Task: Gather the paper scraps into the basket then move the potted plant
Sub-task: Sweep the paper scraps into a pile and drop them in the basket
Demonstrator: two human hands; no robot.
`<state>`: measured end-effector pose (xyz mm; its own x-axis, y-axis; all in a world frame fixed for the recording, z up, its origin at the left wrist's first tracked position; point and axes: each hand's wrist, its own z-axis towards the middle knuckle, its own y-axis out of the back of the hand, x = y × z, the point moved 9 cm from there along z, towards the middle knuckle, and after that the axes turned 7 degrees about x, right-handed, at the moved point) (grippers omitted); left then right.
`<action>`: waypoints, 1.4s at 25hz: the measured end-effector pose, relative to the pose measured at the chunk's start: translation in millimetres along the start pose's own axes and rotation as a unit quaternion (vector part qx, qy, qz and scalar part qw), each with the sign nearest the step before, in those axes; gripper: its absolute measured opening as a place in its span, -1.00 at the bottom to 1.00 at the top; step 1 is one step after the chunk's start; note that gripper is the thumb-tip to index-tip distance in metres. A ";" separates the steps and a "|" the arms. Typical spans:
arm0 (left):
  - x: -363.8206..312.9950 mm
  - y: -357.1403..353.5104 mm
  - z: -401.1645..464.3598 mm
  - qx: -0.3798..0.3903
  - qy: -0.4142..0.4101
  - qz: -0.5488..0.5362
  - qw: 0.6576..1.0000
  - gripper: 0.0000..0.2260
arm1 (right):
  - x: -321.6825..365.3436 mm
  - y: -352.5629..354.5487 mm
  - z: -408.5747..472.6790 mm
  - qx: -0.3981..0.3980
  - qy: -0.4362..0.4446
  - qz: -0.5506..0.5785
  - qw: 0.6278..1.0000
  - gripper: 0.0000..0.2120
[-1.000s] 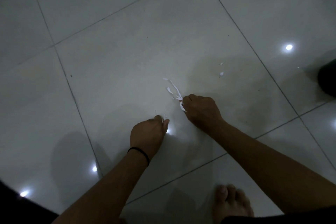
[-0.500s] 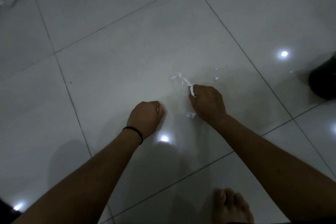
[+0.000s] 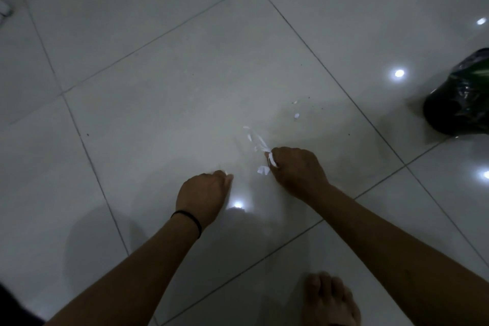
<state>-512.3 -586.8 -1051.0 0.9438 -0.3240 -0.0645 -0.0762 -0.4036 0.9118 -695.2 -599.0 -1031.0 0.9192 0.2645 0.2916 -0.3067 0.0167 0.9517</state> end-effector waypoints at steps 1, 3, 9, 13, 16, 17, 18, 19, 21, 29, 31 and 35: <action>-2.6 -1.8 2.1 0.016 -0.006 -0.005 1.000 -0.60 | 11.6 -4.1 -3.2 0.016 0.020 -0.007 1.000 -0.67; -8.9 -5.0 4.7 0.048 -0.020 0.028 0.998 -0.66 | 28.4 -13.5 -8.5 0.044 0.033 -0.021 0.998 -0.67; -6.2 -2.4 9.3 0.059 0.014 0.033 0.998 -0.75 | 19.7 -33.1 -10.4 0.133 -0.033 -0.096 0.986 -0.66; -8.9 -4.9 8.8 0.076 -0.011 0.045 0.996 -0.74 | 22.5 -36.9 -5.8 0.172 -0.037 -0.125 0.977 -0.70; -9.0 10.1 10.8 0.062 -0.007 -0.015 0.998 -0.82 | 25.9 -41.8 -0.2 0.232 -0.024 -0.135 0.963 -0.78; -5.2 14.1 15.9 0.055 0.016 -0.058 0.997 -0.83 | 24.0 -41.5 2.2 0.241 -0.019 -0.113 0.964 -0.82; -3.4 18.6 19.5 0.044 0.035 -0.102 0.993 -0.76 | 14.7 -36.7 7.1 0.225 -0.041 -0.053 0.972 -0.77; -8.7 24.5 23.7 0.013 0.019 -0.128 0.991 -0.71 | -0.8 -30.2 12.7 0.206 -0.080 0.027 0.975 -0.69; -19.0 41.8 34.1 -0.038 0.000 -0.162 0.986 -0.67 | -27.9 -14.4 20.2 0.150 -0.121 0.112 0.975 -0.55; -112.0 106.9 82.7 -0.104 -0.102 -0.149 0.978 -0.62 | -85.0 68.3 2.8 -0.036 -0.215 0.115 0.969 -0.66; -143.0 120.6 81.2 -0.122 -0.153 -0.133 0.972 -0.63 | -98.5 90.0 -16.0 -0.093 -0.230 0.086 0.965 -0.65; -227.6 132.5 68.1 -0.132 -0.297 -0.080 0.942 -0.67 | -121.3 127.7 -86.7 -0.160 -0.291 0.018 0.943 -0.64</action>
<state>-759.1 -624.8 -943.1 0.5842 -0.7302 -0.3543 0.2080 -0.2873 0.9350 -867.3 -545.4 -953.3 0.8583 -0.3027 0.4145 -0.3128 0.3317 0.8900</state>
